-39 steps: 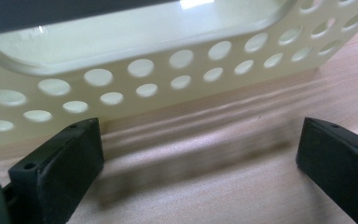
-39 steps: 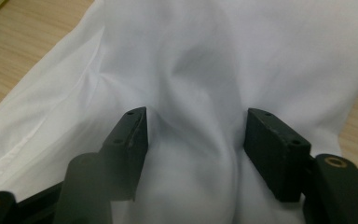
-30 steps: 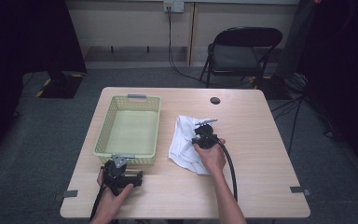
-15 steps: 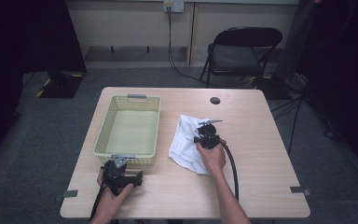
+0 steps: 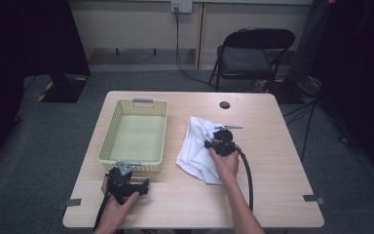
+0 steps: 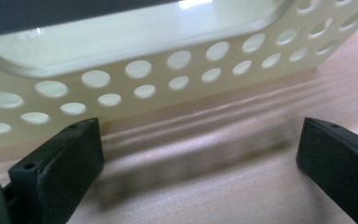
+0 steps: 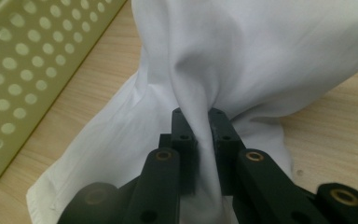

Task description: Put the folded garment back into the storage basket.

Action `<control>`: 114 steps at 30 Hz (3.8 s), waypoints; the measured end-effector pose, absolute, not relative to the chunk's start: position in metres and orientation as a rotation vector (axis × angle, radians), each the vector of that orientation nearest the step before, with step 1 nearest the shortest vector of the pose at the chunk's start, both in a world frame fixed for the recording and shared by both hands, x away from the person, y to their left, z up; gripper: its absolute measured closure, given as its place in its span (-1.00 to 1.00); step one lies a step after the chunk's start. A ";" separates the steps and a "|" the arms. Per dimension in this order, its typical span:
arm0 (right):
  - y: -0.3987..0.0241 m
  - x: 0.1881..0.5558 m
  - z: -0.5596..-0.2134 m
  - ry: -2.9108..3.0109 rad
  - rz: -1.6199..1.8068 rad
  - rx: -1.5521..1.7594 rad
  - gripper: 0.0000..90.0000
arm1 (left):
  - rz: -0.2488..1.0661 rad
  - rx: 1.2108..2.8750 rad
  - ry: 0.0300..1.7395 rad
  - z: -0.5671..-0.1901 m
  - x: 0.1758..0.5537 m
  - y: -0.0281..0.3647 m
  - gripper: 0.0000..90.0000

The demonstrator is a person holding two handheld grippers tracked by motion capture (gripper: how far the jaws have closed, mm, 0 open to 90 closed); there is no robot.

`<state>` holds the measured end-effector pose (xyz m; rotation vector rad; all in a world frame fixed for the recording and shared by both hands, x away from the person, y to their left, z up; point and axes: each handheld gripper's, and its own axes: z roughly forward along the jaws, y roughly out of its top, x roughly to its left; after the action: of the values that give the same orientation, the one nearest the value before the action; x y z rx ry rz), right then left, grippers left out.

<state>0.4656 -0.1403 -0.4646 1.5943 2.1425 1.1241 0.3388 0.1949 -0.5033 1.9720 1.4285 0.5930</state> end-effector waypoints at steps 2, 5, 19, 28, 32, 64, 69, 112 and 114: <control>-0.142 0.464 -0.463 2.132 1.142 1.601 0.85 | 0.593 1.972 1.428 -0.503 0.339 0.195 -1.00; -0.144 0.463 -0.460 2.117 1.178 1.607 0.85 | 0.593 1.972 1.428 -0.503 0.339 0.195 -1.00; -0.151 0.452 -0.440 2.086 1.284 1.572 0.85 | 0.593 1.973 1.428 -0.503 0.339 0.195 -1.00; -0.153 0.446 -0.432 2.067 1.341 1.557 0.85 | 0.593 1.973 1.428 -0.503 0.339 0.195 -1.00; -0.154 0.445 -0.427 2.056 1.361 1.553 0.85 | 0.593 1.973 1.428 -0.503 0.339 0.195 -1.00; -0.153 0.433 -0.395 1.995 1.523 1.493 0.85 | 0.593 1.972 1.428 -0.503 0.339 0.195 -1.00; -0.152 0.433 -0.390 1.988 1.538 1.482 0.85 | 0.593 1.972 1.428 -0.503 0.339 0.195 -1.00; -0.121 0.429 -0.349 1.965 1.677 1.380 0.85 | 0.592 1.975 1.424 -0.503 0.339 0.195 -1.00; -0.118 0.429 -0.347 1.967 1.681 1.375 0.85 | 0.593 1.975 1.424 -0.503 0.339 0.195 -1.00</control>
<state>0.4289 -0.1176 -0.3471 1.3747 1.9675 1.6813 0.3385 0.1949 -0.5032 1.9747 1.4242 0.5928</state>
